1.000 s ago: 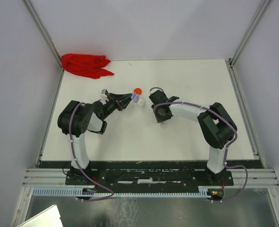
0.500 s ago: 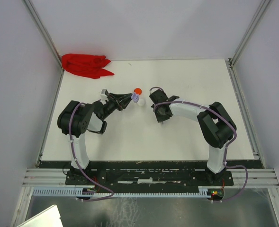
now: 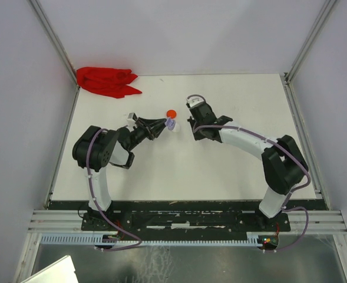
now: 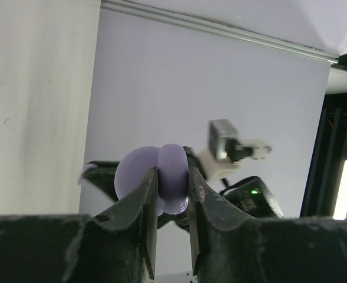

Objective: Insert the wireless bluetooth earbuds into the charging case
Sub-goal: Pick up the earbud from the center of the board, then place the earbud in the charging case, then close the charging case.

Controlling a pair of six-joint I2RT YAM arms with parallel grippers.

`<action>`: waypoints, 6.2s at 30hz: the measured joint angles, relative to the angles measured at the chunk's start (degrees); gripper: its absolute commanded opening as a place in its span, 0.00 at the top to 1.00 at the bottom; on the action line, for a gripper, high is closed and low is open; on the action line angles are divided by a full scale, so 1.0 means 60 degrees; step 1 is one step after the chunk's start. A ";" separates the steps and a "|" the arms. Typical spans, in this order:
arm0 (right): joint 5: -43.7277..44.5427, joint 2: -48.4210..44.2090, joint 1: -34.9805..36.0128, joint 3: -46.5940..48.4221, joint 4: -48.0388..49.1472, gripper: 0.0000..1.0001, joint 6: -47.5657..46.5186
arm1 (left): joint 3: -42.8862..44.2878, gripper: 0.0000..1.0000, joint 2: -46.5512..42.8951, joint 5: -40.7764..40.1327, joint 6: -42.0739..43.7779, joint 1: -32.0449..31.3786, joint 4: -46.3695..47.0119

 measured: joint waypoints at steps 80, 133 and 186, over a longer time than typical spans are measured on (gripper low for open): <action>-0.3078 -0.1472 -0.0025 -0.5934 1.4943 0.99 -0.3031 | 0.1217 0.97 0.0557 -0.0667 -0.1315 -0.1490 0.0004; 0.0943 -0.4025 -0.0029 -0.2983 0.3377 0.00 -0.1712 | 0.1351 0.97 0.1042 -0.0936 -0.1315 -0.1464 0.0007; 0.4320 -0.1111 0.1526 -0.3475 0.8623 0.01 -0.4488 | 0.0393 0.97 0.1042 -0.2237 -0.1996 -0.1752 0.0025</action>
